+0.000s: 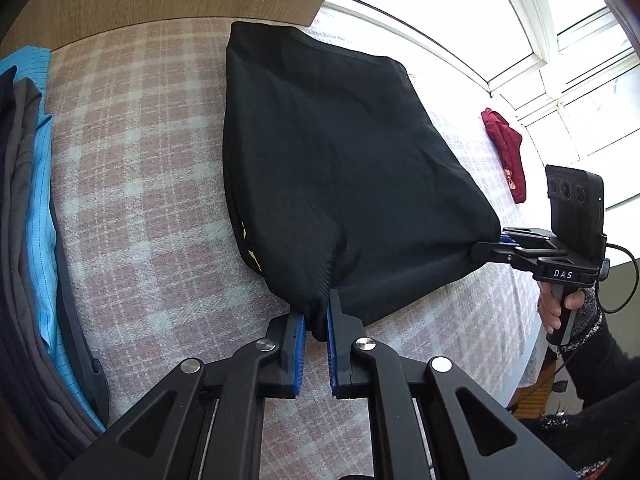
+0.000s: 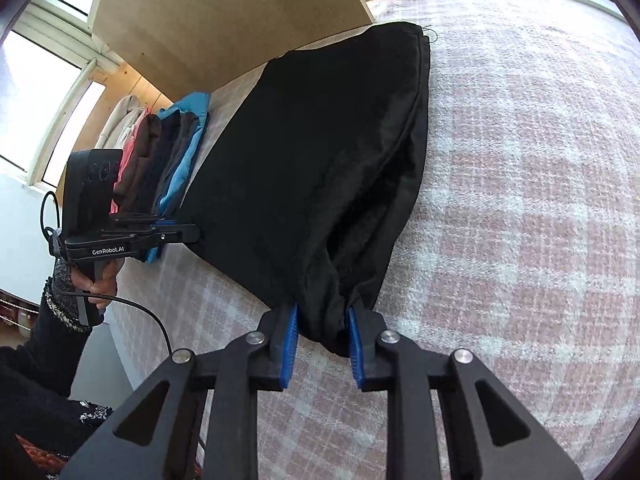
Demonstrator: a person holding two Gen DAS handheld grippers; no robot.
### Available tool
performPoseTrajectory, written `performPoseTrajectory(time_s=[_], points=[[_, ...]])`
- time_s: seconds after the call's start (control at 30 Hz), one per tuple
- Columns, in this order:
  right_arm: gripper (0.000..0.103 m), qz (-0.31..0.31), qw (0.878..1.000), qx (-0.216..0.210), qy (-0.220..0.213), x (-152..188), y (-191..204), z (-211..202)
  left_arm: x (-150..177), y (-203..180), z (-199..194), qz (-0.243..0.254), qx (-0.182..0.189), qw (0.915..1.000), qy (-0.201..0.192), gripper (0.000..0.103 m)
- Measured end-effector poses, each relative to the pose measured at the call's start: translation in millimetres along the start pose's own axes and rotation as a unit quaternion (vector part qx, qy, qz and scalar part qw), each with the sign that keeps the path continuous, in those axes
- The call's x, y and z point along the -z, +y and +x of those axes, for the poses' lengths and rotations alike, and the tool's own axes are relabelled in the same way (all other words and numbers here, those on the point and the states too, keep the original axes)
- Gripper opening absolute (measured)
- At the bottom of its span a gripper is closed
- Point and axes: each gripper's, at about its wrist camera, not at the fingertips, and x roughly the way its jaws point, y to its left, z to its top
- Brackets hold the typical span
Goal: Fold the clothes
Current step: 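Lift the folded black pants with both grippers toward the clothes stack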
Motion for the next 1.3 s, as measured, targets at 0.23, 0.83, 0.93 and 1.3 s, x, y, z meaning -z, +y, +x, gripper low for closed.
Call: performPoseTrajectory(time_s=[0.23, 0.83, 0.93, 1.3], points=[[0.015, -0.033, 0.999, 0.024, 0.01, 6, 8, 10, 3, -2, 6, 0.028, -0.028, 0.9992, 0.007, 0.014], [0.011, 0.027, 0.982, -0.181, -0.048, -46, 76, -167, -18, -45, -184, -0.025, 0.119, 0.9807, -0.153, 0.005], [0.011, 0.012, 0.975, -0.219, -0.04, -42, 109, -182, 3, -63, -221, -0.03, 0.115, 0.9745, -0.191, 0.005], [0.011, -0.057, 0.956, -0.286, 0.017, -15, 251, -156, 144, -35, -343, -0.078, 0.084, 0.9497, -0.292, 0.006]])
